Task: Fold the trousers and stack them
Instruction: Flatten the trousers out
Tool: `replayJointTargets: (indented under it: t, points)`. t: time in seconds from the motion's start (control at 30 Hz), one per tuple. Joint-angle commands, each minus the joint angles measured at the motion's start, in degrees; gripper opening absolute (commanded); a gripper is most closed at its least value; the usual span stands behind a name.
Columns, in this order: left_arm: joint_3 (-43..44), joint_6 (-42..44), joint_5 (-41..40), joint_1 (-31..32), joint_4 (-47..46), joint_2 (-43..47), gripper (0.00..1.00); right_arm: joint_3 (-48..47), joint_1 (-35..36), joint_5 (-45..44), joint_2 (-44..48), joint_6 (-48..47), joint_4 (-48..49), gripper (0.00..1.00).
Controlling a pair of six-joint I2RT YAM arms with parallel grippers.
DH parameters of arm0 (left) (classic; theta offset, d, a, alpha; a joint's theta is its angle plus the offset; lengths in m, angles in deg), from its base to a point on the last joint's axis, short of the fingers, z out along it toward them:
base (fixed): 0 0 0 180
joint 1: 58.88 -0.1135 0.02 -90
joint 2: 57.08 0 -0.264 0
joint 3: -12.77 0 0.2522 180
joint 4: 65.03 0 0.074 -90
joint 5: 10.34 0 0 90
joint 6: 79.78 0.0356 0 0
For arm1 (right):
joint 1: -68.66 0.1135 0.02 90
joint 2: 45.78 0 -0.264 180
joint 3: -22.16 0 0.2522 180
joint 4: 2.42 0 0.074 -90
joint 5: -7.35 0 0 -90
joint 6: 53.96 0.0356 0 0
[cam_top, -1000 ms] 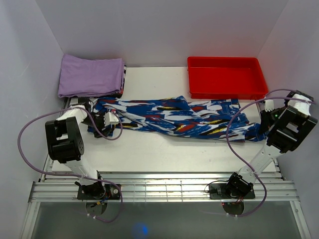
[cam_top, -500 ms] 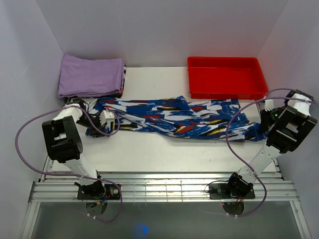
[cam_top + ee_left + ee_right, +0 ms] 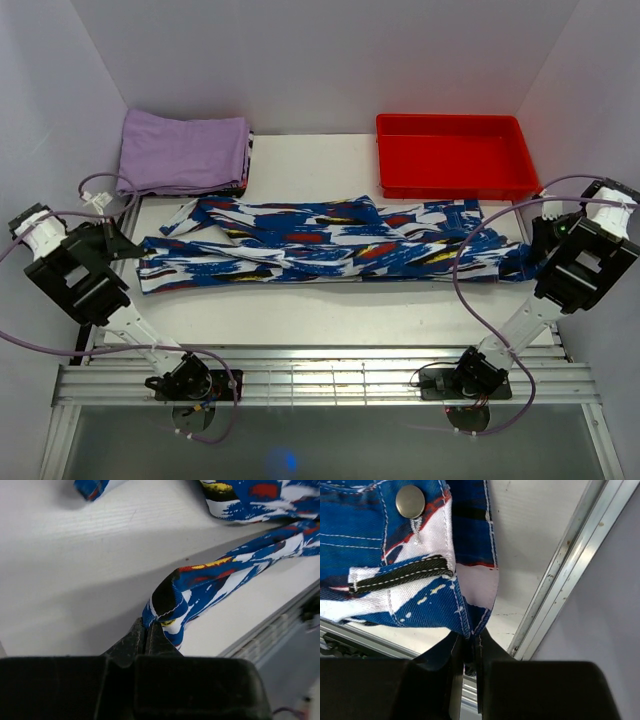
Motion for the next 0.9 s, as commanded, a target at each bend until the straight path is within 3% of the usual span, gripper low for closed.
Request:
replayJointTargets:
  t: [0.0,0.1,0.23,0.43,0.53,0.67,0.7,0.73,0.8,0.83,0.87]
  points:
    - [4.74,-14.25,3.34,-9.64,2.49,-4.95,0.00,-1.63,-7.59,-7.34,3.15,5.04,5.52,0.08]
    - [8.43,-18.48,2.47,-15.28,2.40,-8.82,0.00,-0.66,-9.53,-11.38,1.57,8.20,6.06,0.08]
    - [7.75,-15.95,-1.39,-16.08,1.44,-10.67,0.00,7.32,-9.53,-15.51,1.04,8.91,8.16,0.08]
    - [0.98,-15.50,-11.32,-12.13,-7.07,-9.27,0.00,24.88,-9.09,-21.57,6.22,6.20,17.46,0.08]
    - [-0.88,-17.78,-13.88,-10.89,-13.23,-7.07,0.01,29.03,-9.09,-23.43,8.42,4.44,19.50,0.08]
    - [0.61,-20.24,-15.37,-5.21,-16.93,-6.71,0.10,28.79,-8.91,-22.38,8.69,3.73,18.98,0.08]
    - [1.22,-20.60,-16.59,-3.79,-17.72,-6.80,0.24,27.92,-8.91,-21.86,7.99,3.73,17.76,0.15]
    - [1.49,-20.69,-17.13,-2.64,-17.81,-6.80,0.29,26.86,-8.83,-20.20,7.81,3.73,16.97,0.33]
    - [1.93,-21.21,-17.92,-0.35,-18.86,-6.02,0.42,23.61,-8.83,-18.61,8.59,3.38,15.39,0.52]
    - [2.54,-21.82,-18.27,-0.08,-19.22,-5.49,0.64,22.73,-8.83,-15.47,9.12,2.86,14.77,0.71]
    - [3.16,-21.83,-18.01,0.09,-19.22,-4.44,0.77,22.03,-8.74,-14.56,9.82,2.50,14.59,0.76]
